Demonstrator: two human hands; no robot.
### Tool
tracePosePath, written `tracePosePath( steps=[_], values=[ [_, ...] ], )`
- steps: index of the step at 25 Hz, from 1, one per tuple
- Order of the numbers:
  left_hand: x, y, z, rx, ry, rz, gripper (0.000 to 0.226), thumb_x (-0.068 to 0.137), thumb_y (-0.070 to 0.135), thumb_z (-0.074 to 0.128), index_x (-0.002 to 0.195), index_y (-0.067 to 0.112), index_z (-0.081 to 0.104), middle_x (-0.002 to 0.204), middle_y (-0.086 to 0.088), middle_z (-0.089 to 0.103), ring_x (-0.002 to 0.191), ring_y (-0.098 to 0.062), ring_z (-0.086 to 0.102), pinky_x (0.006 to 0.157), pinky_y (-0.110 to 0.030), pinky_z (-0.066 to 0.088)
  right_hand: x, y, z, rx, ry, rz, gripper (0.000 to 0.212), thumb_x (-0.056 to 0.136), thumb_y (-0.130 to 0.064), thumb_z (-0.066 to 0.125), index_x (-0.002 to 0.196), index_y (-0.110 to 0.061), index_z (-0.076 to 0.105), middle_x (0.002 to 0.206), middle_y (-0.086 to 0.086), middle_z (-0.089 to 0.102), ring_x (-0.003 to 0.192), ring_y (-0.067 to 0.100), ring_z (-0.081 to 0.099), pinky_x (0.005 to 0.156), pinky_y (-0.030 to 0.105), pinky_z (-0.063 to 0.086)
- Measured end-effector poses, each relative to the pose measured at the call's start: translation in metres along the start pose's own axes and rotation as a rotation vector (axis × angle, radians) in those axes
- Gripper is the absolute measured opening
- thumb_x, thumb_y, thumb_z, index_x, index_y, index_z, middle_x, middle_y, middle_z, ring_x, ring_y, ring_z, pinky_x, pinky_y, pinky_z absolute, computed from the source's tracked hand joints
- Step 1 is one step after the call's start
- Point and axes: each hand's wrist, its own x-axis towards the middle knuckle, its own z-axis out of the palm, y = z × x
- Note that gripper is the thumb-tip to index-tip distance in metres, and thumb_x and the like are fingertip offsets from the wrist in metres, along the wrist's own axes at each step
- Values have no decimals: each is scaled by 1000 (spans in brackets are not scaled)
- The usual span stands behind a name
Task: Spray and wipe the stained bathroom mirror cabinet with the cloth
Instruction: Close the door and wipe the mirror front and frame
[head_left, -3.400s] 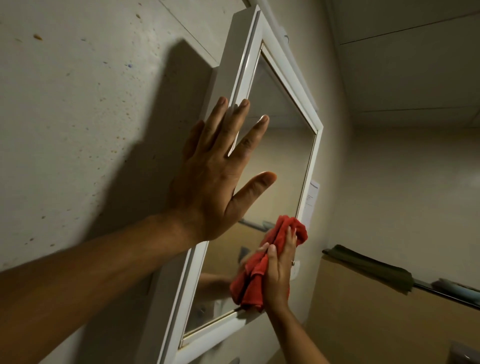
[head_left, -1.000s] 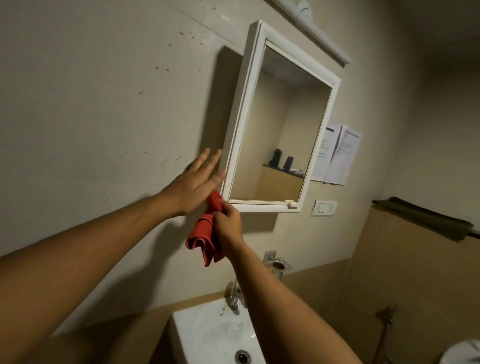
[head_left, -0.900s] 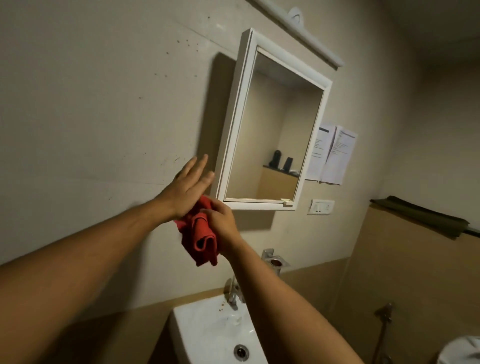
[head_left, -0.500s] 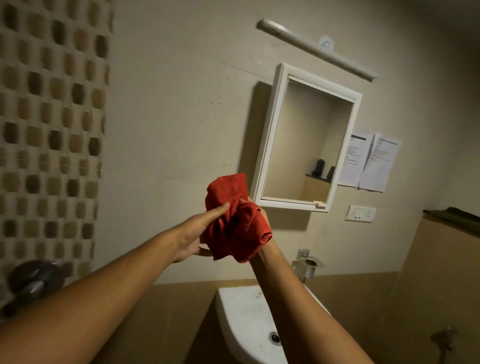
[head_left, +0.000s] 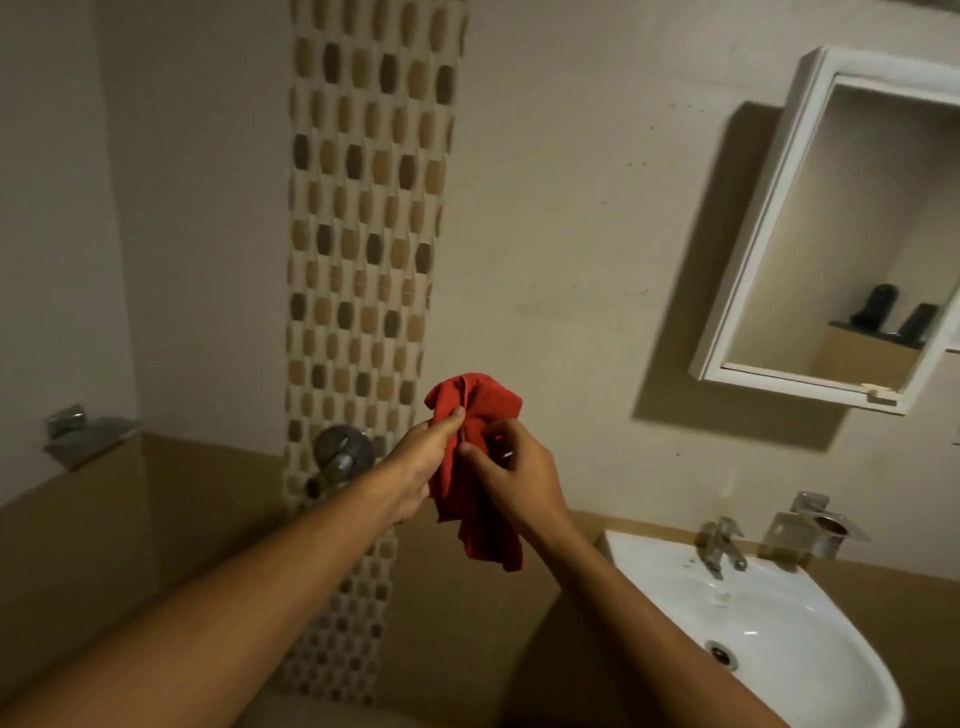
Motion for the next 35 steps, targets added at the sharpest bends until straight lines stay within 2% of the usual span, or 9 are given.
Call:
tracePosePath(
  steps=[3,7,10,16,19,26,29,31,35],
  values=[
    [-16,-5,-47,-55,97,-16,39,102,41,59,129,13,67,109,-10,78,103,-28,74,102,-48,55,3,-3,25,229,33,220,11,101,-15,61,101,-15,72,97,6,76,92,27,75,85,51,63],
    [-52,-4,-108,-90,120,-33,46,101,51,55,132,18,66,105,-6,78,93,-22,76,80,-35,60,-10,-49,69,416,95,287,20,104,-24,57,101,-13,74,94,10,77,96,35,75,77,42,63],
    [-86,1,-140,-145,-19,-63,66,84,74,64,126,25,72,117,-5,77,111,-24,72,98,-42,53,-31,-101,128,353,-226,136,33,110,-36,48,111,-22,78,107,-2,79,103,17,75,93,40,60],
    [-120,5,-272,-286,49,-66,40,92,42,66,123,17,73,118,-15,75,98,-31,75,85,-43,59,-35,-144,180,449,-207,243,14,105,-28,61,114,-24,71,111,3,76,101,22,74,71,24,57],
    [-134,-3,-312,-239,2,-121,31,95,39,63,110,20,81,111,-12,77,93,-28,77,75,-38,61,-49,-155,226,440,-407,390,40,96,-23,74,133,-21,58,120,5,72,99,18,76,72,26,60],
    [-170,-65,-406,157,403,-35,68,99,22,68,157,26,34,117,8,63,77,2,68,59,-9,50,-96,-152,319,479,-261,371,38,100,-4,61,131,-24,53,112,14,72,84,21,76,71,35,63],
    [-183,-87,-426,79,306,13,53,106,6,49,146,41,46,99,1,78,84,-7,74,69,-19,57,-112,-143,333,491,-403,362,33,102,-1,57,124,-21,69,120,16,70,87,17,71,76,34,63],
    [-200,-96,-433,83,256,33,48,107,3,44,128,40,67,121,-1,75,107,-11,72,87,-24,58,-121,-135,336,533,-553,337,47,95,2,68,135,-23,69,125,7,70,99,16,73,83,31,62],
    [-237,-115,-438,353,109,-33,65,83,5,80,137,37,61,126,6,72,118,-12,68,99,-32,56,-134,-119,343,90,-877,39,71,83,-3,83,146,-22,56,126,-6,63,109,13,66,88,27,61]
  ],
)
